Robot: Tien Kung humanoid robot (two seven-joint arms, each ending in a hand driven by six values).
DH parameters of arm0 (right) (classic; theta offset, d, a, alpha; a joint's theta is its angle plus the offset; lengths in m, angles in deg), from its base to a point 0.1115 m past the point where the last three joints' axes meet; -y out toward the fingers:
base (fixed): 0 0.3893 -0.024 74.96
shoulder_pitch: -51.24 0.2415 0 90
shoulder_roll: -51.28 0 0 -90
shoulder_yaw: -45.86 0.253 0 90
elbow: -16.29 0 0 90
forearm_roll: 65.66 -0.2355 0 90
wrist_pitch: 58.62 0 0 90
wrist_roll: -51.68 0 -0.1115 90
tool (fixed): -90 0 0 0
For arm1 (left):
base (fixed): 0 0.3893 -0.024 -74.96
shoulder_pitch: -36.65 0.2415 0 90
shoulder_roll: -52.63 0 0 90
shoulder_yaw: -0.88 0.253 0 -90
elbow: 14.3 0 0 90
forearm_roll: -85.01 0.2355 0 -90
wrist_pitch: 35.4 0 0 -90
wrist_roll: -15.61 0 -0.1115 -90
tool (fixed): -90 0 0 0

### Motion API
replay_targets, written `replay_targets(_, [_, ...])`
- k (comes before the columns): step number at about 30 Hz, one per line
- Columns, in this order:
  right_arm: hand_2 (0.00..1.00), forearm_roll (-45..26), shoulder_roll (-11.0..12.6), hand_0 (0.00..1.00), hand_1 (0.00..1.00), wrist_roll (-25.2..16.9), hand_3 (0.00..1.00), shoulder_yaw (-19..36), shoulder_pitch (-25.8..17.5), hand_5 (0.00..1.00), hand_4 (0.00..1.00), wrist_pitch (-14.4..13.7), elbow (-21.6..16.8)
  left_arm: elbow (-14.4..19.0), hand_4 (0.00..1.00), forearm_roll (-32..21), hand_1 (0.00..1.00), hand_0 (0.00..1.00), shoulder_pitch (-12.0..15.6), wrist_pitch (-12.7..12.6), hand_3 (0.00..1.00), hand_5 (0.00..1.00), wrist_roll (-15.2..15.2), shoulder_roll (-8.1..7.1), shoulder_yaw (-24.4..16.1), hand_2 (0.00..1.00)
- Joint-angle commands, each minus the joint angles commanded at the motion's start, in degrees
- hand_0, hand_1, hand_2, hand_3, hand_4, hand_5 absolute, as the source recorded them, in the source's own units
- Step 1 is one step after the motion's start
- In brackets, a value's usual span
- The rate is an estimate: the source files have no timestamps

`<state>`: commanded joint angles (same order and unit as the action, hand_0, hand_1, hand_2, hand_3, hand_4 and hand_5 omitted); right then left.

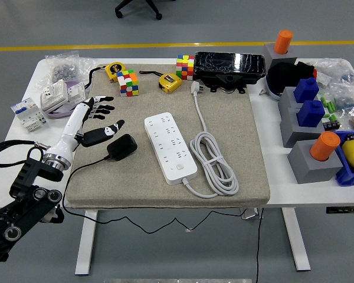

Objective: Put the plug near the board,insert it into the board,press the button,pull the plug out

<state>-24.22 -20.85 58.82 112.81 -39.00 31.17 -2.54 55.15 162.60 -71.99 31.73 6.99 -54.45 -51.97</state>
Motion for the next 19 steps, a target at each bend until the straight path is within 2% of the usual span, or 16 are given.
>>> replay_targets(7, [0.618,-0.25,-0.17,0.538,0.626,-0.02,0.551,0.14,-0.50,0.417,0.890,-0.06,0.25,-0.04,0.813,0.01,0.684,0.605,0.05,0.03,0.778,0.289,0.09,1.02,0.07,0.689])
replay_targets(19, [0.618,-0.42,0.10,0.538,0.628,-0.23,0.552,-0.06,0.34,0.420,0.892,-0.06,-0.33,0.14,0.813,-0.04,0.685,0.605,-0.96,0.11,0.777,0.291,0.06,1.30,-0.50,0.694])
